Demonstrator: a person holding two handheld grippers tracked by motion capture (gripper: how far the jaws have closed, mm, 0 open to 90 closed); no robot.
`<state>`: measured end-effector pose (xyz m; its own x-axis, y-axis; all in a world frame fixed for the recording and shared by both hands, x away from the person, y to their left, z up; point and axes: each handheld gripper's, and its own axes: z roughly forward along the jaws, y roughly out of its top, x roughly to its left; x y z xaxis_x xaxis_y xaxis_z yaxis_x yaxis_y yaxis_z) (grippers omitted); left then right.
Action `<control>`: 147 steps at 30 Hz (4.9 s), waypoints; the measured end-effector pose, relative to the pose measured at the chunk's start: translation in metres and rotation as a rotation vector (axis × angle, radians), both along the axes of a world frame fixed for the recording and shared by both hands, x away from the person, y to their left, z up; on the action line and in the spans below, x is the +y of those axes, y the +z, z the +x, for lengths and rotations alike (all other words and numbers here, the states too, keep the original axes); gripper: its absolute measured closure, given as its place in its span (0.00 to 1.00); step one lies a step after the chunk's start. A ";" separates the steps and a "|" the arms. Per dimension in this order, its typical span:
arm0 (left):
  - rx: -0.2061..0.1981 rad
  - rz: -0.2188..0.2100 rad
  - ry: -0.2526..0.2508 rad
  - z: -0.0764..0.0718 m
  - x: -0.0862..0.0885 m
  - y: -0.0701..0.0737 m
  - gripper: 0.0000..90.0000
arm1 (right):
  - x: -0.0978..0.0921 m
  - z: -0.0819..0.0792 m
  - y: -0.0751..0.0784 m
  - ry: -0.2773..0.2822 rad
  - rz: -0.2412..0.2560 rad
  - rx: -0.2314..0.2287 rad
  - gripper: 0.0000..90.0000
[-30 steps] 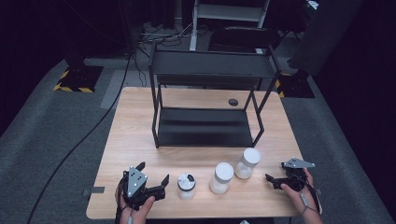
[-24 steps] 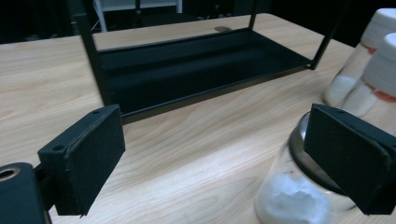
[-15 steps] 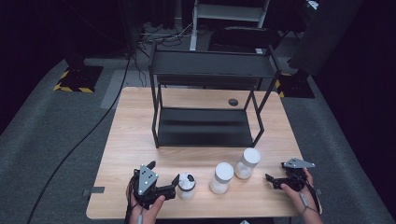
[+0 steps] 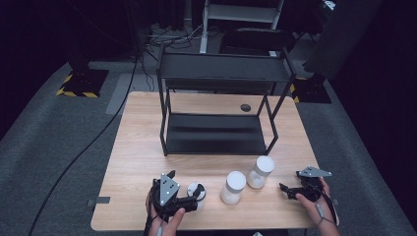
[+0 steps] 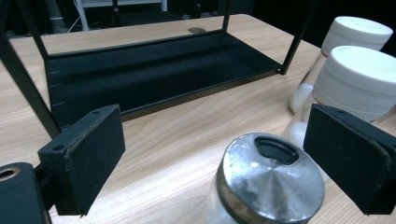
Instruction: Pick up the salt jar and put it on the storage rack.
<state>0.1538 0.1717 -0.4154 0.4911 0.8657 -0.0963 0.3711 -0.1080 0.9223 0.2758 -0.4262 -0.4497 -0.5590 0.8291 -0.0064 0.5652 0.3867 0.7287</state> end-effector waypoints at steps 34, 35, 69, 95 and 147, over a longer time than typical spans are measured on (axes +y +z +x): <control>0.031 0.063 -0.031 0.001 -0.028 -0.025 0.06 | 0.000 0.000 0.000 0.000 0.000 0.000 0.05; 0.033 0.068 -0.033 0.001 -0.028 -0.025 0.06 | 0.000 0.000 0.000 0.000 0.000 0.000 0.05; 0.108 0.106 -0.036 0.005 -0.034 -0.043 0.32 | 0.000 0.000 0.000 0.002 0.000 0.000 0.05; 0.027 0.112 -0.029 0.014 -0.025 -0.025 0.33 | 0.000 0.000 0.000 0.001 -0.001 -0.001 0.05; -0.036 0.105 -0.028 0.130 -0.005 0.017 0.33 | 0.003 -0.001 0.000 -0.011 -0.001 -0.001 0.04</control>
